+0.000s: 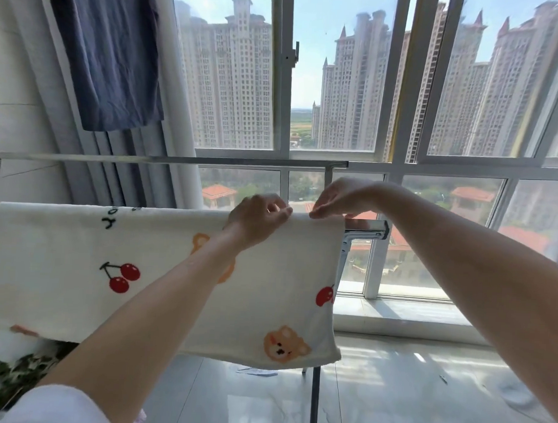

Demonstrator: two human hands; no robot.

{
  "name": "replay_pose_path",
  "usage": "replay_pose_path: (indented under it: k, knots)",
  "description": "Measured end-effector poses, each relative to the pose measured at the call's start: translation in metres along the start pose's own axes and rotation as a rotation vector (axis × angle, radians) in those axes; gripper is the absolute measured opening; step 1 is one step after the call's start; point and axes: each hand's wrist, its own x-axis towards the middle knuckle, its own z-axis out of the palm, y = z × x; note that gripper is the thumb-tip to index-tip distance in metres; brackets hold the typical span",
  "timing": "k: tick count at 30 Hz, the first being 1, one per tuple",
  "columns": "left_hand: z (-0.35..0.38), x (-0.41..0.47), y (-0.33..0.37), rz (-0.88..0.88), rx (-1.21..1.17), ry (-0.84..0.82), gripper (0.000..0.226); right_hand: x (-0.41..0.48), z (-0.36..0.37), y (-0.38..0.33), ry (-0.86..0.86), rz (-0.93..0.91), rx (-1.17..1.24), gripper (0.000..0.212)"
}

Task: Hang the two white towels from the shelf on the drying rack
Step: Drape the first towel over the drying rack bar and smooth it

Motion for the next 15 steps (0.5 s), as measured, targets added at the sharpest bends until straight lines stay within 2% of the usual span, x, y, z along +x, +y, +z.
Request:
replay_pose_path:
  k: [1, 5, 8, 10, 12, 15]
  knots:
    - [0.003, 0.0, 0.001, 0.017, 0.006, -0.018, 0.022, 0.0, 0.0, 0.002, -0.032, 0.006, -0.046, 0.036]
    - [0.012, 0.0, 0.013, 0.075, -0.042, 0.057, 0.014, 0.006, -0.011, 0.004, -0.001, 0.011, 0.014, 0.017]
    - [0.018, -0.004, 0.017, 0.119, -0.069, 0.058, 0.015, 0.004, -0.018, -0.002, -0.088, 0.058, -0.035, 0.028]
    - [0.019, -0.013, 0.013, 0.151, -0.069, 0.116, 0.018, -0.001, -0.019, -0.011, -0.1, 0.032, -0.071, 0.034]
    - [0.023, -0.031, 0.002, 0.168, -0.013, 0.253, 0.026, -0.014, -0.011, -0.019, 0.025, -0.107, -0.019, 0.027]
    - [0.044, -0.072, -0.018, 0.168, 0.033, 0.464, 0.032, -0.049, 0.02, -0.016, 0.258, -0.334, 0.29, 0.008]
